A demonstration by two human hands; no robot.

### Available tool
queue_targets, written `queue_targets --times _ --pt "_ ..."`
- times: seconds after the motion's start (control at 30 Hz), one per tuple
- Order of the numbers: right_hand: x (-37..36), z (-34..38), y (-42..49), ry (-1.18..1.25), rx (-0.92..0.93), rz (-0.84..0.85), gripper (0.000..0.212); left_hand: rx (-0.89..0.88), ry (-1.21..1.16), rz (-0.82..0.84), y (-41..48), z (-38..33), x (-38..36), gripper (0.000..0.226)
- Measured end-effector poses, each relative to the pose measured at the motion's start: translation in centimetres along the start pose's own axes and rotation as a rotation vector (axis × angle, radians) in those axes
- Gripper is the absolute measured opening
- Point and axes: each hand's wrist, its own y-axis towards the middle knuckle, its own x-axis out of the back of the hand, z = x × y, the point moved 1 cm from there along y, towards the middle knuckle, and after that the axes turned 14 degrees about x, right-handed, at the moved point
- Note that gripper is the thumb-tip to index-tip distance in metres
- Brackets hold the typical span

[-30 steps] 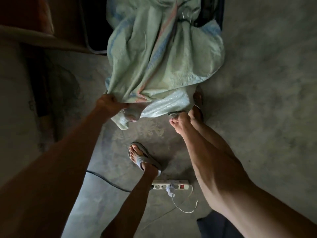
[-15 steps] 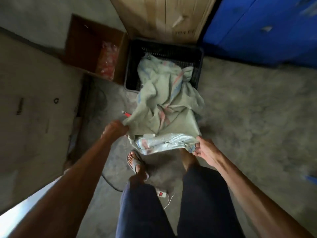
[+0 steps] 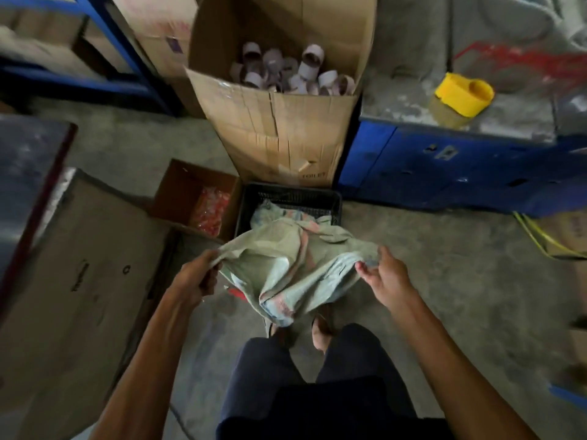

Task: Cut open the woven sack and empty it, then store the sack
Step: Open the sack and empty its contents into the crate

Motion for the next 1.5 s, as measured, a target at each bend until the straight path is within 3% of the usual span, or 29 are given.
queue_targets --times 0.17,0.27,0.43,0.53,0.77,0.93,1.13,1.33,1.43,1.5 --pt "-9.2 8.6 -2.6 0.058 0.246 0.127 0.03 -0.199 -0.055 0.085 -6.2 -9.2 0.1 0.04" --pt "-13.7 14.8 -6.2 0.012 0.347 0.302 0.038 -0.357 -0.05 0.033 -11.8 -15.6 -0.3 0.041" --pt "-15.2 15.7 -7.7 -0.251 0.385 0.428 0.033 -0.492 0.094 -0.06 -14.0 -19.0 -2.1 0.041" --pt "-14.9 15.2 -8.7 -0.46 0.419 0.432 0.029 -0.535 0.194 -0.084 -15.3 -18.9 -3.3 0.04" --pt "-14.5 21.0 -14.0 -0.446 0.758 0.46 0.032 -0.7 0.194 -0.114 -20.7 -22.7 -2.7 0.042" --pt "-17.8 22.0 -15.7 -0.711 0.774 0.498 0.021 -0.722 0.24 -0.123 -22.4 -23.2 -4.7 0.042" --pt "-20.5 27.4 -20.4 -0.766 1.131 0.543 0.02 -0.884 0.234 -0.16 -29.2 -27.3 -3.5 0.035" --pt "-23.7 28.6 -20.6 -0.917 1.174 0.494 0.009 -0.934 0.292 -0.203 -31.7 -28.0 -4.4 0.037" --pt "-23.7 31.3 -22.0 -0.736 1.29 0.461 0.021 -1.019 0.22 -0.147 -34.4 -28.8 -4.7 0.039" --pt "-24.0 33.3 -23.4 -0.628 1.351 0.482 0.016 -1.099 0.167 -0.132 -36.4 -30.2 -4.8 0.039"
